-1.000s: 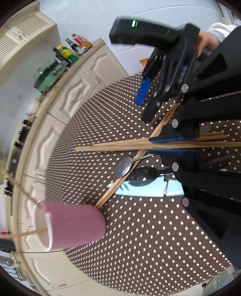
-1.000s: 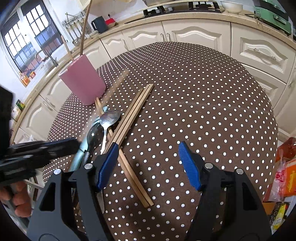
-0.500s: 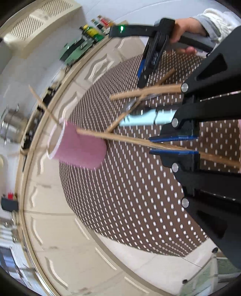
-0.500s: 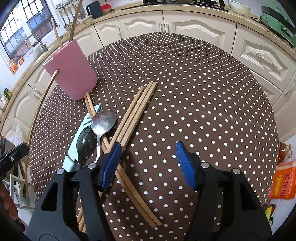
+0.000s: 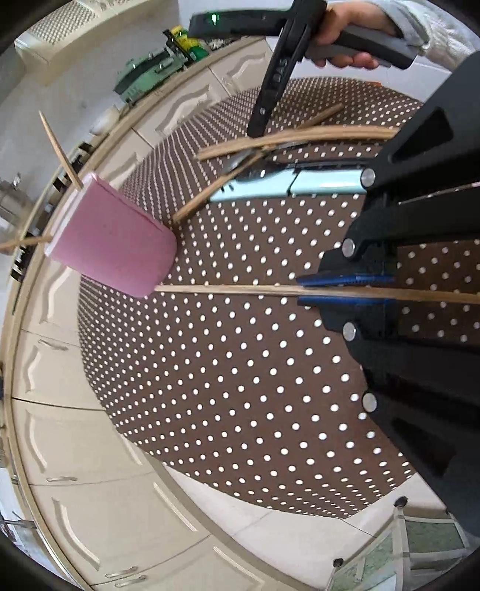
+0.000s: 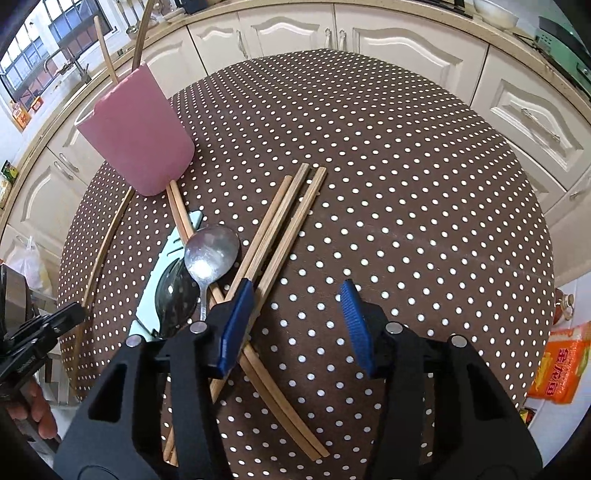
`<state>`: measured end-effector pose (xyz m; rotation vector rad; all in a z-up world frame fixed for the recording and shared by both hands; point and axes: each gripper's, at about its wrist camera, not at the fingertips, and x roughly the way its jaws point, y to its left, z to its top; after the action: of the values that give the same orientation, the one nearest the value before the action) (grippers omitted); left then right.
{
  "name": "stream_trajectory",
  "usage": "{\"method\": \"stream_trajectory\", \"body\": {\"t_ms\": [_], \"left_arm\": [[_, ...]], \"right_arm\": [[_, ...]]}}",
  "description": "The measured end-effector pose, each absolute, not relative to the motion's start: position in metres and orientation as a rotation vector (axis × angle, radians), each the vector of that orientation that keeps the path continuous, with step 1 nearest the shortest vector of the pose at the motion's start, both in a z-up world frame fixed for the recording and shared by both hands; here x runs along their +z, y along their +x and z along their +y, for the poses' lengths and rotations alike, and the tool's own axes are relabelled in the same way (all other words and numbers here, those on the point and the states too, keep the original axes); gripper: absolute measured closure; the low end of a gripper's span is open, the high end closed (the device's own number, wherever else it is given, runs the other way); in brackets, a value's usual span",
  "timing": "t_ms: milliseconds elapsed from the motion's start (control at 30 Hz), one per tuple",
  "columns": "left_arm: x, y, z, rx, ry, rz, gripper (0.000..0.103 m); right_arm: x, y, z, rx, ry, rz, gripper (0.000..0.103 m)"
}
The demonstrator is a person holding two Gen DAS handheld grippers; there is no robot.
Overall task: Organize utensils
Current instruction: 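Close the left tool on a chopstick while the right tool grasps another chopstick, then lift both held chopsticks upright and carry them above the pink cup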
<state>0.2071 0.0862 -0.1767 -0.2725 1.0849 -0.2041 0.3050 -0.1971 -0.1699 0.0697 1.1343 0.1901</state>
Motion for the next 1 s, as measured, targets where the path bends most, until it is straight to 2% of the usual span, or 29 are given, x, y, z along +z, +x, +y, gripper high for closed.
{"method": "stream_trajectory", "body": {"t_ms": [33,67,167,267,300,367,500,567,767,1000], "left_arm": [[-0.177,0.212,0.082,-0.204,-0.266,1.094,0.096],[-0.177,0.216,0.080,-0.199,-0.256,1.097,0.096],[-0.175,0.230,0.078,-0.183,-0.235,1.119,0.095],[-0.174,0.248,0.079,-0.170,-0.222,1.142,0.095],[-0.174,0.253,0.078,-0.166,-0.221,1.151,0.095],[-0.174,0.265,0.076,-0.166,-0.216,1.163,0.091],[-0.173,0.281,0.067,-0.162,-0.186,1.171,0.088],[-0.174,0.284,0.064,-0.145,-0.158,1.160,0.098],[-0.173,0.269,0.079,-0.166,-0.224,1.092,0.098],[-0.151,0.233,0.101,-0.190,-0.313,0.933,0.098]], "right_arm": [[-0.171,0.306,-0.191,0.183,0.055,1.142,0.058],[-0.174,0.309,-0.187,0.160,0.015,1.151,0.066],[-0.175,0.316,-0.178,0.151,-0.025,1.157,0.068],[-0.176,0.321,-0.175,0.147,-0.054,1.161,0.077],[-0.176,0.322,-0.175,0.148,-0.053,1.161,0.083],[-0.177,0.323,-0.178,0.150,-0.044,1.164,0.089],[-0.178,0.318,-0.196,0.168,-0.019,1.161,0.096],[-0.178,0.317,-0.207,0.179,-0.011,1.155,0.097],[-0.168,0.303,-0.225,0.211,0.022,1.095,0.097],[-0.123,0.273,-0.241,0.296,0.076,0.939,0.097]]}}
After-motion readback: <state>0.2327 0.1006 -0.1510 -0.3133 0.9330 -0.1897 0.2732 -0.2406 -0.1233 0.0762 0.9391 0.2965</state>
